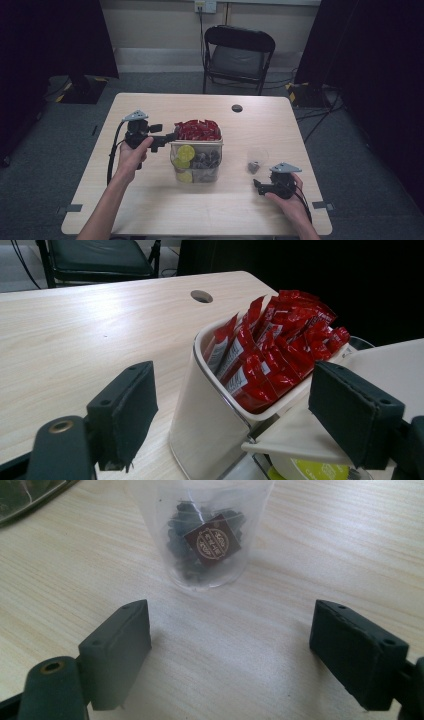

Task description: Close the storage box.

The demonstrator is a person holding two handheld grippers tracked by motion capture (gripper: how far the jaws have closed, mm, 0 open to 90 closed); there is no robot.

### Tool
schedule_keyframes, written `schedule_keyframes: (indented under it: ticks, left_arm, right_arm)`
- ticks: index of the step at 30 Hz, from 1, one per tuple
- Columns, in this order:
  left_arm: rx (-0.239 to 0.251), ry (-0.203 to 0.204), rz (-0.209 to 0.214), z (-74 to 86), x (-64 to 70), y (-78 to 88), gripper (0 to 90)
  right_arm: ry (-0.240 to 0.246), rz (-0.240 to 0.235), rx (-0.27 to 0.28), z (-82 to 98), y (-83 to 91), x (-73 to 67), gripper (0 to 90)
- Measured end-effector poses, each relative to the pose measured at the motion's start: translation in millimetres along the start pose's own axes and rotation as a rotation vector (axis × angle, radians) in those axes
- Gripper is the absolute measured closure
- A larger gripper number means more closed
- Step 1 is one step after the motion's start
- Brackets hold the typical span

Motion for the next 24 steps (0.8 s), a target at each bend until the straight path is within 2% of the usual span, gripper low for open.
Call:
schedule_keyframes:
  ticks: [12, 24]
  left_arm:
    - [-0.029, -0.014, 0.006, 6.1, 6.7, -0.9, 18.6]
    - [-0.074, -0.022, 0.005, 23.6, 9.5, -0.8, 18.4]
  right_arm:
    - [0.0, 0.0, 0.0, 0.0, 0.0, 0.0, 16.4]
    - [0.0, 0.001, 0.0, 0.0, 0.0, 0.1, 16.4]
Point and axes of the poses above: each handheld gripper's, and its own axes: y roughly backward along the jaws, z roughly out of its underside, x roughly to its right, the point moved 10 cm from there along -y, roughly forward along the jaws, and after that the axes turned 1 degree about x, right-handed, at the moved point
